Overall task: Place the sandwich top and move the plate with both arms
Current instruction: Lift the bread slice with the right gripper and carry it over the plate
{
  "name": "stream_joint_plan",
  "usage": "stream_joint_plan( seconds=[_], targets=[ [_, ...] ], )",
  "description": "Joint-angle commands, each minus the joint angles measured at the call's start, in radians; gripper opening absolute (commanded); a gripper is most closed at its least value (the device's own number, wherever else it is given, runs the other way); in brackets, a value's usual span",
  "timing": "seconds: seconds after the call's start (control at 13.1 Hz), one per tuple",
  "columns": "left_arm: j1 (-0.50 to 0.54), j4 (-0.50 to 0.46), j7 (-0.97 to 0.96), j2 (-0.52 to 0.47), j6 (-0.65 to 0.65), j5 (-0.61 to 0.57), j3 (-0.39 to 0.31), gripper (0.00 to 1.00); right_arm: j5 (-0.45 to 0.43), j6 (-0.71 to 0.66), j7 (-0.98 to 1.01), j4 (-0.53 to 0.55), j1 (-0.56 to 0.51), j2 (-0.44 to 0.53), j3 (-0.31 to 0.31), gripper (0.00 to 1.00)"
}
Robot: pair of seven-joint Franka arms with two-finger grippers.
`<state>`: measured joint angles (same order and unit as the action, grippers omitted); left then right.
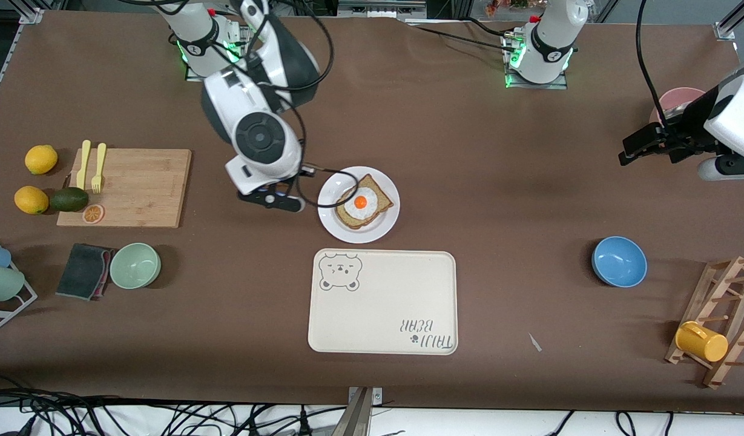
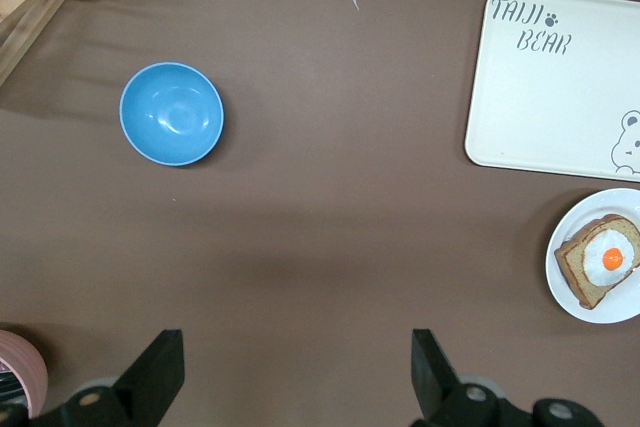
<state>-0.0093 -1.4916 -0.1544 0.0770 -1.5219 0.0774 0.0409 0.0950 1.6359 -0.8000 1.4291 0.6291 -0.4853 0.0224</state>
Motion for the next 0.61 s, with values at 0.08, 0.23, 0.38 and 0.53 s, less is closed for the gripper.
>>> stream_joint_plan(
  seconds=[0.08,0.23,0.38,0.53],
  targets=[
    [0.003,0.011,-0.007,0.003,0.012,0.032,-0.001,1.0,0.037,0.079,-0.108,-0.169,0.087,-0.128,0.004,0.0],
    [0.003,0.011,-0.007,0.004,0.012,0.032,-0.001,1.0,0.037,0.154,-0.148,-0.174,0.116,-0.17,-0.002,0.0],
    [0.003,0.011,-0.007,0.003,0.012,0.032,-0.003,1.0,0.032,0.194,-0.168,-0.174,0.132,-0.216,-0.001,0.0],
    [0.003,0.011,-0.007,0.003,0.012,0.032,-0.001,1.0,0.026,0.193,-0.17,-0.174,0.135,-0.249,-0.001,0.0]
  ],
)
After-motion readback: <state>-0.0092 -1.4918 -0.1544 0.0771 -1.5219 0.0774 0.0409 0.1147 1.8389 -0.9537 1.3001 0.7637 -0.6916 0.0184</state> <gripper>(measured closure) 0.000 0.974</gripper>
